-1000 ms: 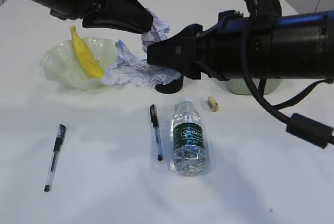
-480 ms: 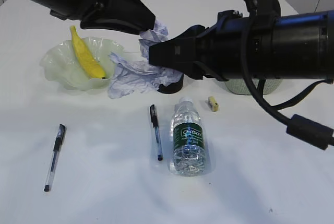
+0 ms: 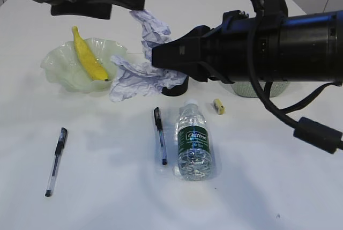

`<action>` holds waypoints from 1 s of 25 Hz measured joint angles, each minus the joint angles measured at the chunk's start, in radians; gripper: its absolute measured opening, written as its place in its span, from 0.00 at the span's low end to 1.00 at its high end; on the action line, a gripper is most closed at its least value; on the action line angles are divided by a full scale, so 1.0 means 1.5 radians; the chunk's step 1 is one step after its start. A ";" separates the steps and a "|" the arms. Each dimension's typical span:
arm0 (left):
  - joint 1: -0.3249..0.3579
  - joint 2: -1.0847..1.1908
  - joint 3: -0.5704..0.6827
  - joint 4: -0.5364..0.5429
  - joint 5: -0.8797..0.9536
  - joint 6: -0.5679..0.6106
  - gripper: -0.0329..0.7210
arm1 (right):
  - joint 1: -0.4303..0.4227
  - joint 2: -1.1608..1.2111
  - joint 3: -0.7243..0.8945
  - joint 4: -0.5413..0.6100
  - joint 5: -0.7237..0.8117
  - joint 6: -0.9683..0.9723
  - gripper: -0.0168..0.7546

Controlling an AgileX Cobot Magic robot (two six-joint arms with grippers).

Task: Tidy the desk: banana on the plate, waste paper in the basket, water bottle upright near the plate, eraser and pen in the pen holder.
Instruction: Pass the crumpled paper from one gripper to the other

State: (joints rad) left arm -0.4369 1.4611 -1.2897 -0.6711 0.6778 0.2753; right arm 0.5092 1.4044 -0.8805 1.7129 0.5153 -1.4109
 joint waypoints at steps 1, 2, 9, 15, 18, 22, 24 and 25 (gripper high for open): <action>0.018 -0.003 0.000 0.000 0.000 0.000 0.75 | 0.000 0.000 0.000 0.000 0.000 0.004 0.13; 0.038 -0.006 0.000 0.001 0.001 0.000 0.75 | 0.000 0.000 0.000 0.000 0.000 0.007 0.13; 0.189 -0.010 0.000 0.056 0.084 0.000 0.70 | 0.000 0.000 0.000 0.000 0.000 0.027 0.13; 0.281 -0.020 0.011 0.139 0.123 -0.011 0.59 | 0.000 0.000 0.000 -0.012 -0.008 0.057 0.13; 0.317 -0.045 0.040 0.144 0.104 -0.028 0.56 | 0.000 0.000 0.000 -0.060 -0.011 0.107 0.13; 0.335 -0.079 0.076 0.155 0.098 -0.031 0.55 | 0.000 0.003 0.000 -0.208 -0.011 0.235 0.13; 0.337 -0.094 0.095 0.164 0.112 -0.032 0.55 | 0.000 0.005 0.000 -0.302 -0.012 0.301 0.13; 0.337 -0.100 0.104 0.167 0.120 -0.032 0.55 | 0.000 0.005 0.000 -0.346 -0.014 0.338 0.13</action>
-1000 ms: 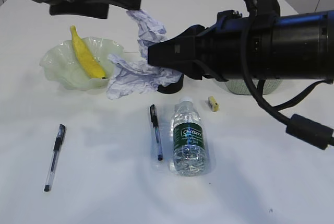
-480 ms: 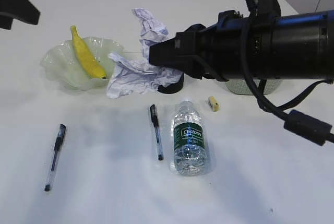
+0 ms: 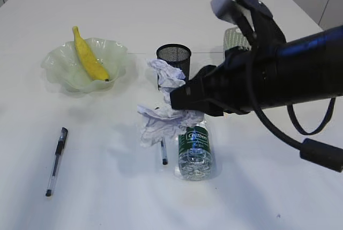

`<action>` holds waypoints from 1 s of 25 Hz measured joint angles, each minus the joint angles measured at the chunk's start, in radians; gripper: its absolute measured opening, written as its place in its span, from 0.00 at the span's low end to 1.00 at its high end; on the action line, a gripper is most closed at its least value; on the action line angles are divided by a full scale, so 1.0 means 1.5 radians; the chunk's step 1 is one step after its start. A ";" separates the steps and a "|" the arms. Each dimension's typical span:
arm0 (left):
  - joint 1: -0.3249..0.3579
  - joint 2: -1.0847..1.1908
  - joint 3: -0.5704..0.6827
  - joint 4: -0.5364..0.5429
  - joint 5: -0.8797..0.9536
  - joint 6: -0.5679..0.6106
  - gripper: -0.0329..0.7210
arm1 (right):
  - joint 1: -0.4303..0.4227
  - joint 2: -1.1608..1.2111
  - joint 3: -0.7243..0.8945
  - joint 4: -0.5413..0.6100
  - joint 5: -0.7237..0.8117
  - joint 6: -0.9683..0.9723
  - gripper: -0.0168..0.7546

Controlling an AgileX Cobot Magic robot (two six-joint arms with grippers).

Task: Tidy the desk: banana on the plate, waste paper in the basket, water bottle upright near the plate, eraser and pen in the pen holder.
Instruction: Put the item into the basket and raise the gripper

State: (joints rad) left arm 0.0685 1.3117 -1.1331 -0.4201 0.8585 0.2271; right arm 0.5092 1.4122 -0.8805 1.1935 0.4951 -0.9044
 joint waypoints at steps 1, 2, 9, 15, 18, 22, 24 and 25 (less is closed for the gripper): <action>0.000 -0.005 0.010 0.002 0.007 0.000 0.55 | 0.000 0.001 0.000 -0.035 0.000 0.036 0.13; 0.000 -0.009 0.019 0.003 0.010 0.000 0.55 | -0.003 0.001 0.000 -0.075 0.000 0.065 0.13; 0.000 -0.041 0.087 0.005 0.011 0.000 0.54 | -0.059 0.002 -0.004 -0.288 0.001 0.239 0.13; 0.000 -0.073 0.117 0.006 0.011 0.000 0.54 | -0.150 0.005 -0.046 -0.380 0.007 0.297 0.13; 0.000 -0.090 0.118 0.004 0.011 0.000 0.54 | -0.187 0.021 -0.080 -0.398 0.009 0.305 0.13; 0.000 -0.109 0.118 0.002 0.012 0.000 0.54 | -0.209 0.065 -0.144 -0.415 0.014 0.312 0.13; 0.000 -0.114 0.118 0.002 0.014 -0.001 0.54 | -0.215 0.092 -0.177 -0.434 0.017 0.323 0.13; 0.000 -0.117 0.118 0.000 0.014 -0.001 0.54 | -0.217 0.108 -0.196 -0.446 0.020 0.334 0.13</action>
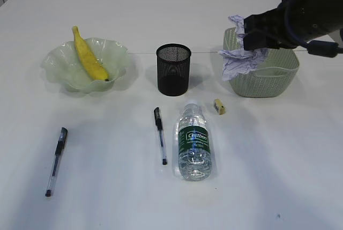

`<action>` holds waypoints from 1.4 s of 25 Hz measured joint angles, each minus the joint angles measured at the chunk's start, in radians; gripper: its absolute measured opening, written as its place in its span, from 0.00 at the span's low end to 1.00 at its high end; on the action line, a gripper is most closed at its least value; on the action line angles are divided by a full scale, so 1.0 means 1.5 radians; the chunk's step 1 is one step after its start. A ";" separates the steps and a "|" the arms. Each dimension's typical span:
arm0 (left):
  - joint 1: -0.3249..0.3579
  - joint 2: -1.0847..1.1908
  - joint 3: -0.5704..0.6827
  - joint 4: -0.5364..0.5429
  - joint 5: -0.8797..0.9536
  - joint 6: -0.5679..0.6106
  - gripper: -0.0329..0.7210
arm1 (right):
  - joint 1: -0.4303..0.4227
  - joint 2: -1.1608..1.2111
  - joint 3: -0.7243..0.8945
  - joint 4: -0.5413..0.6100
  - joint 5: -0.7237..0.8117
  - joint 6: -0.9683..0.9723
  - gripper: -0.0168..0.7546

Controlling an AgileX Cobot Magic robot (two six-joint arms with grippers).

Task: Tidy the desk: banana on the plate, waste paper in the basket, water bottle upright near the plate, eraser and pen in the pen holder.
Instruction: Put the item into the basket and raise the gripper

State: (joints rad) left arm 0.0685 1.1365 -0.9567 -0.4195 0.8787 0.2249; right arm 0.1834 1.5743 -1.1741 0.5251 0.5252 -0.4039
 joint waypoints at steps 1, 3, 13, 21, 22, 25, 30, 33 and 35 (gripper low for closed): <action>0.000 0.000 0.000 -0.003 0.000 0.000 0.54 | -0.003 0.016 -0.016 -0.016 0.003 0.011 0.13; 0.000 0.000 0.000 -0.014 0.000 0.000 0.54 | -0.007 0.048 -0.053 -0.048 0.009 0.036 0.13; 0.000 0.000 0.000 -0.028 -0.001 0.000 0.53 | -0.073 0.204 -0.224 -0.077 0.012 0.060 0.13; 0.000 0.000 0.000 -0.022 0.001 0.000 0.53 | -0.109 0.297 -0.320 -0.104 0.012 0.071 0.13; 0.000 0.000 0.000 -0.022 0.001 -0.001 0.53 | -0.110 0.307 -0.329 -0.109 0.012 0.071 0.13; 0.000 0.000 0.000 -0.021 0.001 -0.001 0.52 | -0.110 0.336 -0.348 -0.122 0.012 0.071 0.13; 0.000 0.000 0.000 -0.021 0.015 -0.001 0.52 | -0.110 0.367 -0.357 -0.175 0.006 0.106 0.13; 0.000 0.000 0.000 -0.021 0.018 -0.001 0.52 | -0.110 0.374 -0.357 -0.206 -0.007 0.144 0.16; 0.000 0.000 0.000 -0.021 0.018 -0.001 0.52 | -0.110 0.374 -0.357 -0.211 -0.016 0.156 0.20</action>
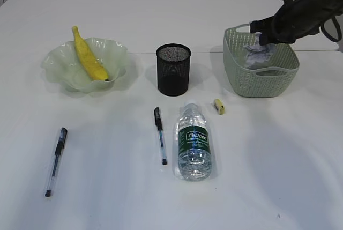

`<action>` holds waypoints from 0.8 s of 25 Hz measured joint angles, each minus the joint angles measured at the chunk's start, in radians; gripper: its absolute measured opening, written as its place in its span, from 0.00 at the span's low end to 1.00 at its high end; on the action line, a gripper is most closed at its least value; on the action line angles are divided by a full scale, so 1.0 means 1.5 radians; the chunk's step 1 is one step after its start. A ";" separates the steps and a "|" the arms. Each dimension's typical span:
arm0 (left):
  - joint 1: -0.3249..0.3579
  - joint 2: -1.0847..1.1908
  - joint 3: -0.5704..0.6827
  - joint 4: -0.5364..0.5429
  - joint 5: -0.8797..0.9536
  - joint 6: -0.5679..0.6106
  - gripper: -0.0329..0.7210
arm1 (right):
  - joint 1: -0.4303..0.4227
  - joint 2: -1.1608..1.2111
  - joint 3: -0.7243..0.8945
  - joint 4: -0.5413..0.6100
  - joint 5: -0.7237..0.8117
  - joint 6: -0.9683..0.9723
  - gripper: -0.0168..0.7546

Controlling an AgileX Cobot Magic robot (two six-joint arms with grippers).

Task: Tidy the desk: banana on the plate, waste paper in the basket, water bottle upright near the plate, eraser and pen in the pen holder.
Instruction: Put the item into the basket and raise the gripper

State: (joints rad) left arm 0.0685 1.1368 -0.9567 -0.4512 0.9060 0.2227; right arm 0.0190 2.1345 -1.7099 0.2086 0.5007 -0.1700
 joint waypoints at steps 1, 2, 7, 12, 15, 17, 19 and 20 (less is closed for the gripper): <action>0.000 0.000 0.000 0.000 0.000 0.000 0.52 | 0.000 0.000 -0.001 -0.003 -0.001 0.002 0.22; 0.000 0.000 0.000 0.000 0.000 0.000 0.52 | -0.001 0.000 -0.001 -0.003 -0.002 0.003 0.25; 0.000 0.000 0.000 0.000 0.000 0.000 0.52 | -0.001 0.000 -0.001 -0.004 -0.002 0.006 0.46; 0.000 0.000 0.000 0.000 0.000 0.000 0.51 | -0.001 0.000 -0.001 -0.004 0.012 0.006 0.58; 0.000 0.000 0.000 0.000 0.000 0.000 0.51 | -0.001 0.000 -0.001 -0.004 0.026 0.008 0.59; 0.000 0.000 0.000 0.001 0.000 0.000 0.50 | -0.001 0.000 -0.001 -0.004 0.033 0.007 0.59; 0.000 0.000 0.000 0.008 0.000 0.000 0.50 | -0.001 -0.002 -0.001 -0.004 0.038 0.008 0.59; 0.000 0.000 0.000 0.011 0.000 0.000 0.50 | -0.001 -0.003 -0.001 -0.004 0.042 0.008 0.59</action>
State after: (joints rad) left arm 0.0685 1.1368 -0.9567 -0.4340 0.9060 0.2227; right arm 0.0174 2.1295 -1.7115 0.2025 0.5637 -0.1582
